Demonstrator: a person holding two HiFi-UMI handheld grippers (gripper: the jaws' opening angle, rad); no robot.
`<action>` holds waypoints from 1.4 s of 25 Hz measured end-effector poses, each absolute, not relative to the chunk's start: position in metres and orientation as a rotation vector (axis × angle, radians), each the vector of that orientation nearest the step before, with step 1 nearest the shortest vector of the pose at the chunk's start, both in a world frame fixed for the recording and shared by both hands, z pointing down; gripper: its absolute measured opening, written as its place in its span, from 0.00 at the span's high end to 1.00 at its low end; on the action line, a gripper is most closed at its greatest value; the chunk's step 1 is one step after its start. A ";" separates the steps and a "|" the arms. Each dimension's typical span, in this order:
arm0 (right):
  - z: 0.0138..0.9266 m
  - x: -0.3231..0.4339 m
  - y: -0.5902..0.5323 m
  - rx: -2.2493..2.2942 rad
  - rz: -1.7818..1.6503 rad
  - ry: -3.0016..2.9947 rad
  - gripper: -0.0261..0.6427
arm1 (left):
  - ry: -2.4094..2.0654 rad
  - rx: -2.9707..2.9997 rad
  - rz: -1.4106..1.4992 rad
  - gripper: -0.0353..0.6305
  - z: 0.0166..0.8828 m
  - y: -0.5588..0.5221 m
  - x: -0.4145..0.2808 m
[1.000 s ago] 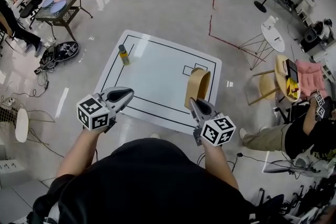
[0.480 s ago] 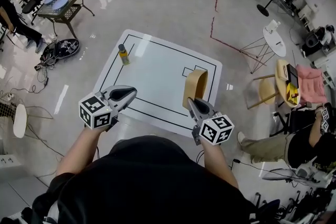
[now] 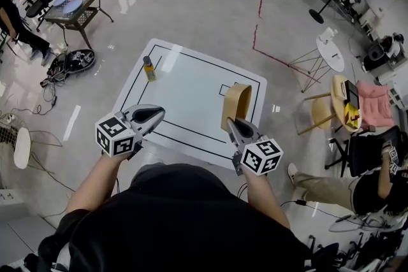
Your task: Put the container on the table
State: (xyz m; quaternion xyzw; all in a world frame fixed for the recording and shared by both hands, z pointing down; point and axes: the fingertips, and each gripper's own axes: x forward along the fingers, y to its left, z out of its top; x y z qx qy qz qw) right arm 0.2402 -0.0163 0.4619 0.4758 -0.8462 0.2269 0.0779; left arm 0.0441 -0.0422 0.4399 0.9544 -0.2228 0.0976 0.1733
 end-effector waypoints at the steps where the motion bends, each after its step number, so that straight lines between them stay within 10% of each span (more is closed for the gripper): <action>1: 0.463 0.239 -0.016 1.424 0.679 -2.531 0.94 | -0.625 2.708 0.279 0.91 0.440 -0.042 0.045; 35: 0.451 0.162 -0.084 1.640 0.685 -2.417 0.94 | -0.426 2.767 0.266 0.91 0.426 -0.144 -0.027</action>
